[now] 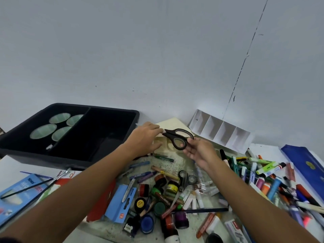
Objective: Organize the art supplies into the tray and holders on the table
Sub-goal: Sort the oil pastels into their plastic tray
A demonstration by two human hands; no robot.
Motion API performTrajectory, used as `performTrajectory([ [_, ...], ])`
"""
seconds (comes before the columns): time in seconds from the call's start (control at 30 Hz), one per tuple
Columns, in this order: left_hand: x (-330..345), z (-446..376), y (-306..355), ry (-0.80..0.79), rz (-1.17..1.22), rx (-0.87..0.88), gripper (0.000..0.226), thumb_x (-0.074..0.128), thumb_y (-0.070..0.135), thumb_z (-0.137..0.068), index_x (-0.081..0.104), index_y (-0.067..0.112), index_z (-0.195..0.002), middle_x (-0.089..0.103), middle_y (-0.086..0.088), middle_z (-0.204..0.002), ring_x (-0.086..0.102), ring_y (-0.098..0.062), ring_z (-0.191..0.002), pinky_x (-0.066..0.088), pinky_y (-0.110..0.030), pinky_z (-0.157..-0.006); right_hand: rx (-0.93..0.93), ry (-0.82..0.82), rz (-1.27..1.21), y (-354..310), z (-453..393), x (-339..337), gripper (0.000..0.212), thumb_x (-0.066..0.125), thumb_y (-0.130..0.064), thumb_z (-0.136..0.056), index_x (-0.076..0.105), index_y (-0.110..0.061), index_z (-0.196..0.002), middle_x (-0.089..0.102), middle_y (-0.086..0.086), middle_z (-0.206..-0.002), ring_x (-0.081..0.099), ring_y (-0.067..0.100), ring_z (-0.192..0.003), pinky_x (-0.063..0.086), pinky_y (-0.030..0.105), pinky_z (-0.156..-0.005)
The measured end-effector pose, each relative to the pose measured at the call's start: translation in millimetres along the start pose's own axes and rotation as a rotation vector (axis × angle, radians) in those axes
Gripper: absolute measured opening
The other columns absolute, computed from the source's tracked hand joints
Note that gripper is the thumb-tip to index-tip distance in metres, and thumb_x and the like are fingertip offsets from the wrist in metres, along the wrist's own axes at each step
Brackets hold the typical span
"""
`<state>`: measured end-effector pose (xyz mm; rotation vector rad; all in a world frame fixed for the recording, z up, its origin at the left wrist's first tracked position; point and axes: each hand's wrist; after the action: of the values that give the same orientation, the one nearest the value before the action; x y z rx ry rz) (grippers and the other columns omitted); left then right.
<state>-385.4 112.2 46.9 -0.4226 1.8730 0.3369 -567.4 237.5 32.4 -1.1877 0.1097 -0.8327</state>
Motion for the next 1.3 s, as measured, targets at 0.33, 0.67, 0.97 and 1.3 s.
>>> performTrajectory([
  [0.33,27,-16,-10,-0.474,0.017,-0.117,0.098,0.043,0.072,-0.087,-0.011,0.025,-0.155,-0.015,-0.004,-0.162,-0.012,-0.026,-0.149,0.004,-0.059,-0.118,0.020,0.031,-0.197,3,0,12,0.007,0.053,-0.005,-0.097,0.055,-0.001,-0.103,0.070,0.018,-0.088,0.070,0.026,-0.078,0.058,0.033,-0.064],
  [0.67,-9,19,3,-0.041,0.129,-0.038,0.034,0.052,0.018,-0.092,0.060,0.013,-0.125,0.063,-0.006,-0.119,0.059,-0.023,-0.106,0.052,-0.041,-0.085,-0.278,-0.136,0.830,31,12,2,0.013,0.054,0.003,-0.093,0.065,-0.004,-0.094,0.068,0.016,-0.086,0.069,0.019,-0.065,0.054,0.028,-0.054],
  [0.97,28,58,11,-0.399,-0.171,-0.290,0.022,0.050,0.013,-0.089,0.059,0.008,-0.109,0.058,-0.008,-0.113,0.059,-0.028,-0.103,0.044,-0.034,-0.070,-0.704,-0.178,1.840,55,-13,32,0.024,0.050,-0.008,-0.089,0.065,-0.015,-0.106,0.066,0.008,-0.103,0.062,0.030,-0.096,0.050,0.038,-0.072],
  [1.3,52,61,1,-0.386,-0.159,-0.387,0.018,0.053,0.014,-0.090,0.056,0.009,-0.107,0.057,-0.011,-0.115,0.049,-0.028,-0.112,0.039,-0.032,-0.073,-0.654,-0.086,1.402,61,-14,17,0.013,0.062,-0.011,-0.085,0.069,-0.012,-0.096,0.062,0.003,-0.094,0.057,0.020,-0.085,0.048,0.030,-0.073],
])
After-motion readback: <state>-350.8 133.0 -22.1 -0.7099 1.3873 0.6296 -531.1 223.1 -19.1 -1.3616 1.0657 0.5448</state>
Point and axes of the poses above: each hand's wrist, its own z-axis away from the middle knuckle, its own x-axis out of the palm, y = z × x
